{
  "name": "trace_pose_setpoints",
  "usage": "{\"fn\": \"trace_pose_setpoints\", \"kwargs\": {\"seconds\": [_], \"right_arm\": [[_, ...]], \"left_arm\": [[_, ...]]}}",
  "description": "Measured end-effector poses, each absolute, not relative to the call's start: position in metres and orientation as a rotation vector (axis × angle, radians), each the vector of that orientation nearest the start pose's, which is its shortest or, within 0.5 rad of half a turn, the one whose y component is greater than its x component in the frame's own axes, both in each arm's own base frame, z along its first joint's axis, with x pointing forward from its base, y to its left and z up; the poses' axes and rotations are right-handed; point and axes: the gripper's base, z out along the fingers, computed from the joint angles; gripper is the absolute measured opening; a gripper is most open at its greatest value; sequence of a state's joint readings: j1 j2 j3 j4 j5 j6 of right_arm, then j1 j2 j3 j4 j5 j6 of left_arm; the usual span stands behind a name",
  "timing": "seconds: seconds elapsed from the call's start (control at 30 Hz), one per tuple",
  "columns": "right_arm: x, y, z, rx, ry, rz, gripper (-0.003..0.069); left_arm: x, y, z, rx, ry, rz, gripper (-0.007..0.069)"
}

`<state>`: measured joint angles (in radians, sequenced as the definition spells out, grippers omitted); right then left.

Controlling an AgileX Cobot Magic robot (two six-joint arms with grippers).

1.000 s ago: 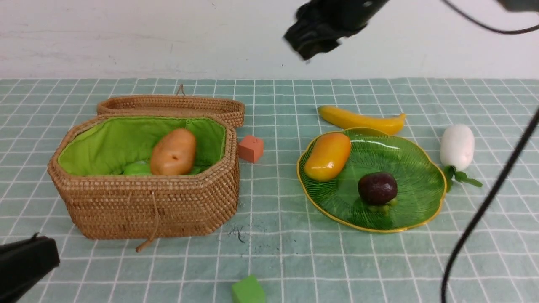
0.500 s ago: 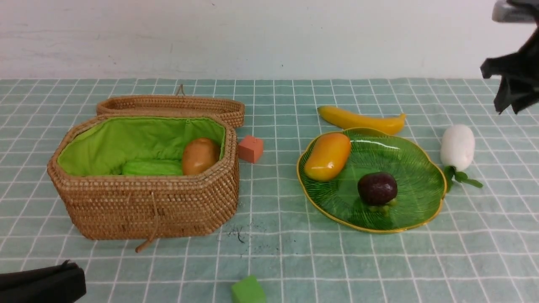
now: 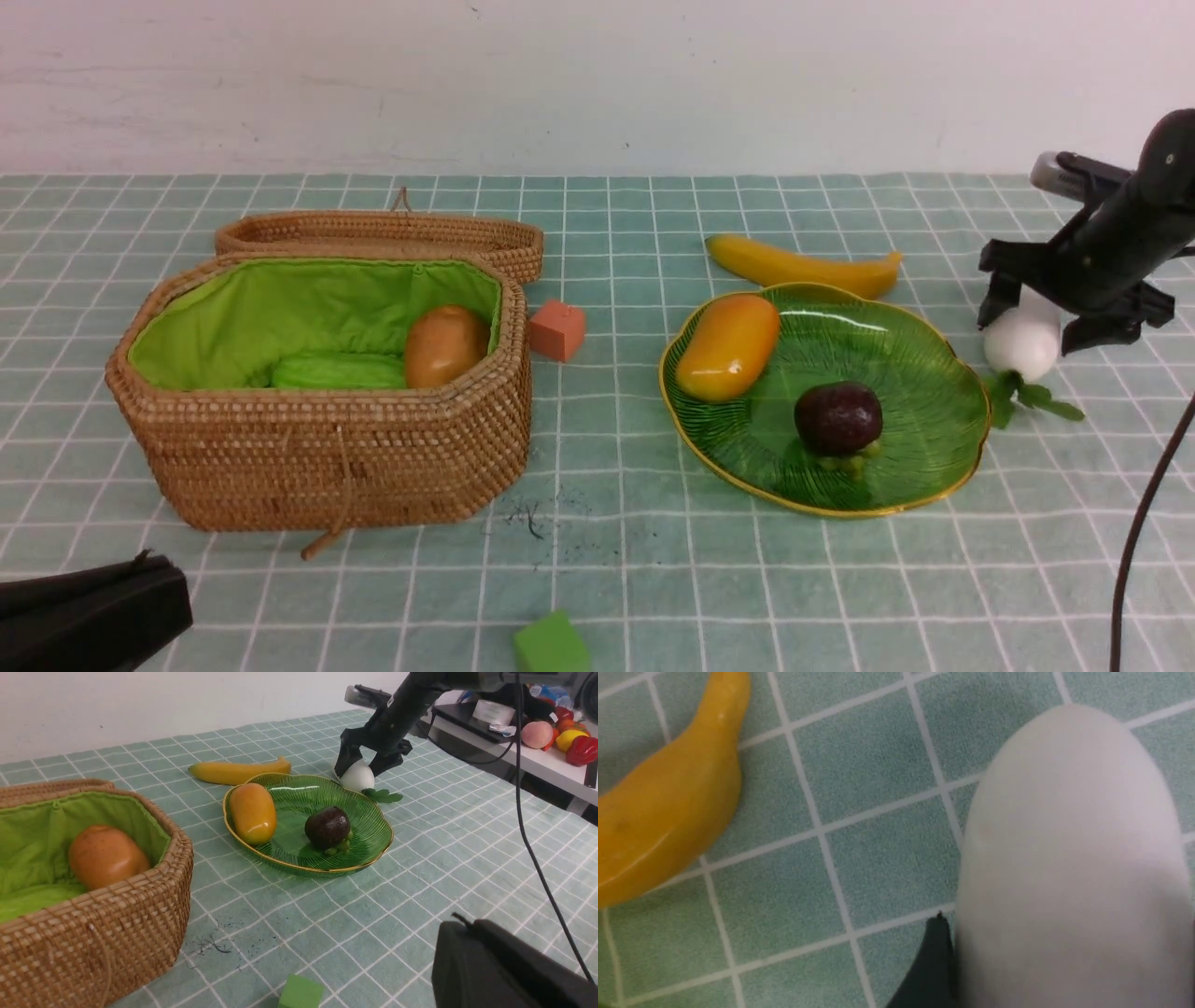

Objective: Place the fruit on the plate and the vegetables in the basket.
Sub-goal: Take a daikon with your right arm and place it on the basket on the left.

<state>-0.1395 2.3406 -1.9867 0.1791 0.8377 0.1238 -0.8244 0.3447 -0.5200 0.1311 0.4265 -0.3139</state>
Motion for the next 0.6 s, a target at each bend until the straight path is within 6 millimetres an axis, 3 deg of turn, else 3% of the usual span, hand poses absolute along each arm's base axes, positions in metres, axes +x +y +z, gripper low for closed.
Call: {"fn": "trace_pose_setpoints", "kwargs": {"seconds": [0.23, 0.6], "right_arm": [[0.511, -0.059, 0.168, 0.448, 2.632, 0.212, 0.0524], [0.514, -0.029, 0.168, 0.323, 2.654, 0.234, 0.0522]], "left_arm": [[0.053, -0.051, 0.326, 0.512, 1.709, -0.700, -0.0013], [0.053, -0.050, 0.326, 0.514, 1.707, -0.696, -0.0013]]}}
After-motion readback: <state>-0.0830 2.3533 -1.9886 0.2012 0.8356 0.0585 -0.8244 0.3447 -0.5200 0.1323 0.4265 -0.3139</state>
